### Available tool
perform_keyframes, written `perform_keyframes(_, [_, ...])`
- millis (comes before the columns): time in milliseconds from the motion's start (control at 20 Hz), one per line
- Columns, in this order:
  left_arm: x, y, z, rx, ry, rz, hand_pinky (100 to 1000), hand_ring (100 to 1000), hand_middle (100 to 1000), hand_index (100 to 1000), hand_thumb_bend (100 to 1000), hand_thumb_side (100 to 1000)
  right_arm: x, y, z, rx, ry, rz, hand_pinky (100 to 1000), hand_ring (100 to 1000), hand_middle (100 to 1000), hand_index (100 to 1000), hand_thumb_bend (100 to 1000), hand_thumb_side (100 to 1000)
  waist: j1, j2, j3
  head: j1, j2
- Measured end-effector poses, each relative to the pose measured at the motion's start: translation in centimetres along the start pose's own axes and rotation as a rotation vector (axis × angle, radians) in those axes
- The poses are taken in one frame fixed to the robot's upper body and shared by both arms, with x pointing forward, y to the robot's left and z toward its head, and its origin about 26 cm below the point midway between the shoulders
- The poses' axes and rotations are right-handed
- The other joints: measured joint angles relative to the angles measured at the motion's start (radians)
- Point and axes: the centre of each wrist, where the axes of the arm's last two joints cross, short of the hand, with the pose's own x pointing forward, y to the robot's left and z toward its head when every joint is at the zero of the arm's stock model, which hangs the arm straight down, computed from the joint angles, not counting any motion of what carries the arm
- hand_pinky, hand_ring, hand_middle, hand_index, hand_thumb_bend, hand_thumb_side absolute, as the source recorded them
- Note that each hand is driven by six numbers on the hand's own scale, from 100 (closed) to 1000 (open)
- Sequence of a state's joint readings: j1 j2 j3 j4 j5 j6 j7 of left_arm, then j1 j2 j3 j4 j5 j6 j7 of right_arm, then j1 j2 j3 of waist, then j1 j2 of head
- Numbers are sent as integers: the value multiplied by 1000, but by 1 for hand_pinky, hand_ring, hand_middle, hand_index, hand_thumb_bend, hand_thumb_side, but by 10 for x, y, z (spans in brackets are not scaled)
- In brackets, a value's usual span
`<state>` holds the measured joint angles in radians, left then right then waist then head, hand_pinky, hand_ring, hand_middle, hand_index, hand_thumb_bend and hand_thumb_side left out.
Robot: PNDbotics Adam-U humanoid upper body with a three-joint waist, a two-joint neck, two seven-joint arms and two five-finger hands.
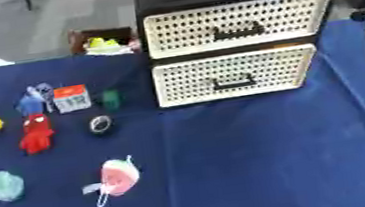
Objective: Pick up objects from table and place into drawer.
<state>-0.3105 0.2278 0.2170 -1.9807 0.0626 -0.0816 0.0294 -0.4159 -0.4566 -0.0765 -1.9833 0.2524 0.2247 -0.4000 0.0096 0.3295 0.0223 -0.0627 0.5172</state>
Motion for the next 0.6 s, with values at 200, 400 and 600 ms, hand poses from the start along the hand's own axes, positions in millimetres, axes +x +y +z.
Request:
perform_keyframes(200, [0, 0, 1, -1, 3, 0, 430, 516, 579, 821, 100, 981, 10, -9, -14, 59, -58, 130, 709, 649, 655, 838, 100, 1000, -1, -6, 4, -1, 1])
perform_keyframes(400, [-1, -1, 1, -5, 6, 1, 430, 516, 579, 820, 100, 978, 23, -17, -30, 173, -115, 296, 668, 624, 652, 819, 100, 1000, -3, -15, 4, 8, 11])
perform_keyframes(600, [-2, 0, 3, -6, 13, 1, 430, 516, 579, 820, 100, 974, 37, -24, -43, 322, -158, 453, 629, 600, 638, 806, 100, 1000, 0, -20, 5, 21, 19])
